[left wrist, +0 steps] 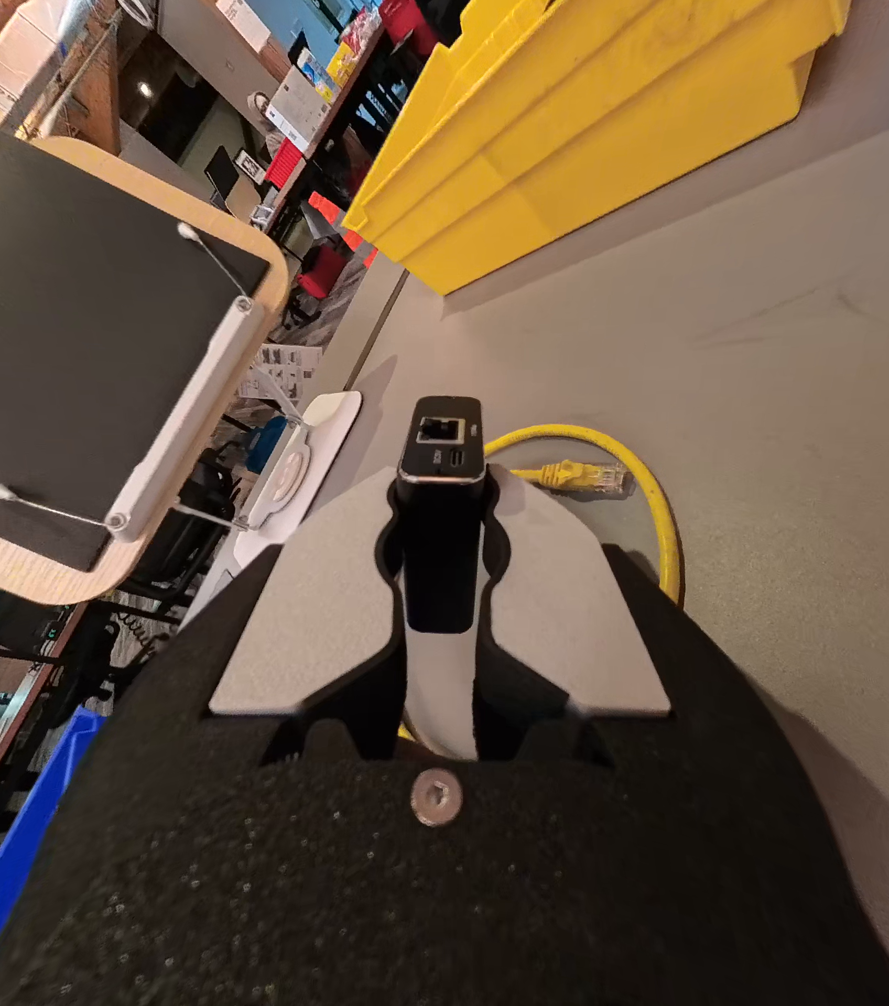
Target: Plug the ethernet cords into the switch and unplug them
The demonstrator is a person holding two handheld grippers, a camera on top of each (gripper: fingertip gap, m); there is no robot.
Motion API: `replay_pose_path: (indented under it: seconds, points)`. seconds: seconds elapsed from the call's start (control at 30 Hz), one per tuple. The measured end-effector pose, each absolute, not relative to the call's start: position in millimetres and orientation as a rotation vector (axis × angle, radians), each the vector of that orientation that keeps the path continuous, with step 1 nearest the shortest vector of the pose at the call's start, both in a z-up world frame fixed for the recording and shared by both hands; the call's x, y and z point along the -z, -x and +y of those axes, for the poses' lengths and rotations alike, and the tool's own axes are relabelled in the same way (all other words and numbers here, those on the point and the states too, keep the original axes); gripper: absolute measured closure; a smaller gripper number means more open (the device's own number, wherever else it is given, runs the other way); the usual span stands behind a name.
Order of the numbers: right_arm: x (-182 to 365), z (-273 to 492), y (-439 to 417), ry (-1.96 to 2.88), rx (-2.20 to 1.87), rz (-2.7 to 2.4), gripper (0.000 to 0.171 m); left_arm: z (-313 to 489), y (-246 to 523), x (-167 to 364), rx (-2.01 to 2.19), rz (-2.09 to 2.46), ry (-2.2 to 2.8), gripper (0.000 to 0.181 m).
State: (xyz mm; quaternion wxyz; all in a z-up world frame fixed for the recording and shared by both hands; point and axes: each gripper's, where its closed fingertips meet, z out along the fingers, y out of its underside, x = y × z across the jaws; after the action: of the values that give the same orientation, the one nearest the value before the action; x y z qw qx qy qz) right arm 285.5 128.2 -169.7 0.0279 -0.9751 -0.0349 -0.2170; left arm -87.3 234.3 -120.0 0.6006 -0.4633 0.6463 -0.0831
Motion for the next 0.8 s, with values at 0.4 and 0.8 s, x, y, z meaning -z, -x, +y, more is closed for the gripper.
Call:
replay_pose_path:
  seconds: [0.4, 0.8]
  points:
    - [27.3, 152.5, -5.4, 2.004, -0.738, -0.436, 0.105, 181.5, 94.5, 60.8, 0.576, 1.369, 0.669, 0.157]
    - [57.0, 150.4, 126.5, 1.883, -1.313, -0.491, 0.094, 140.9, 102.0, 44.3, 0.669, 1.32, 0.471, 0.157]
